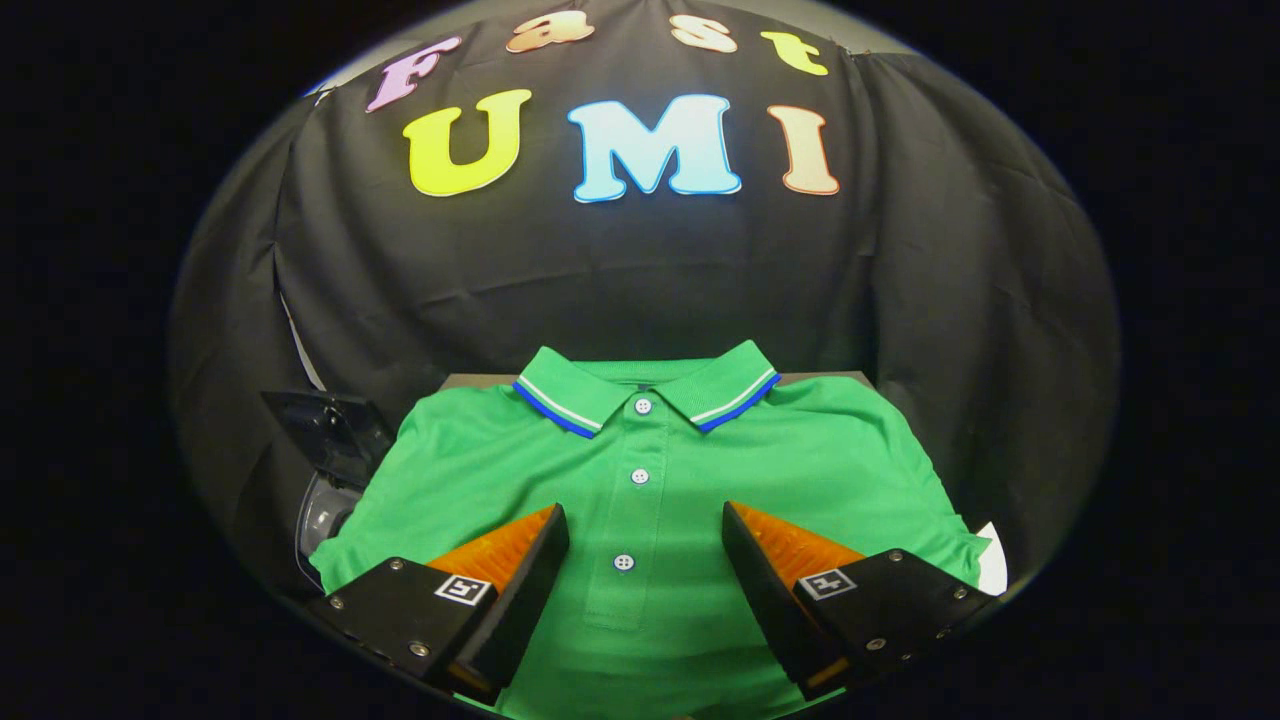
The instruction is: Put the clothes into the washing machine and then close the washing machine lid.
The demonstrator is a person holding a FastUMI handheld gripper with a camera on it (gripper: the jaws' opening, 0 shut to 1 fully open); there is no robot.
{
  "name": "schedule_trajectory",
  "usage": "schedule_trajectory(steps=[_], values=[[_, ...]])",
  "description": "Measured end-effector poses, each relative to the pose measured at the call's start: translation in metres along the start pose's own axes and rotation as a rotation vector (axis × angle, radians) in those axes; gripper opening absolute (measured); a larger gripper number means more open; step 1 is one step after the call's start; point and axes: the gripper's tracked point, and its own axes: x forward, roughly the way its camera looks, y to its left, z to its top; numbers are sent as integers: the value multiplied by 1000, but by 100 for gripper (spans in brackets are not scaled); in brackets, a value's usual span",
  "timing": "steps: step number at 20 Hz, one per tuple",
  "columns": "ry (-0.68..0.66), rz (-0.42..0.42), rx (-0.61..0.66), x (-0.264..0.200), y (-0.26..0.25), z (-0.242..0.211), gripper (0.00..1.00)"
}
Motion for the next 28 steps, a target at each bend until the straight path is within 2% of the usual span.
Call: schedule_trajectory(steps=[6,8,10,12,13,16,19,22,28], values=[[-5,32,-9,-2,0,-2,95],[-7,51,-10,0,3,-2,84],[-10,76,-7,0,5,-2,49],[-8,98,16,-2,5,-3,30],[-9,108,31,-2,4,-3,17],[-12,157,84,-3,4,-2,10],[-24,170,113,-2,3,2,1],[-71,189,111,-7,6,8,0],[-209,237,190,-27,13,33,0]])
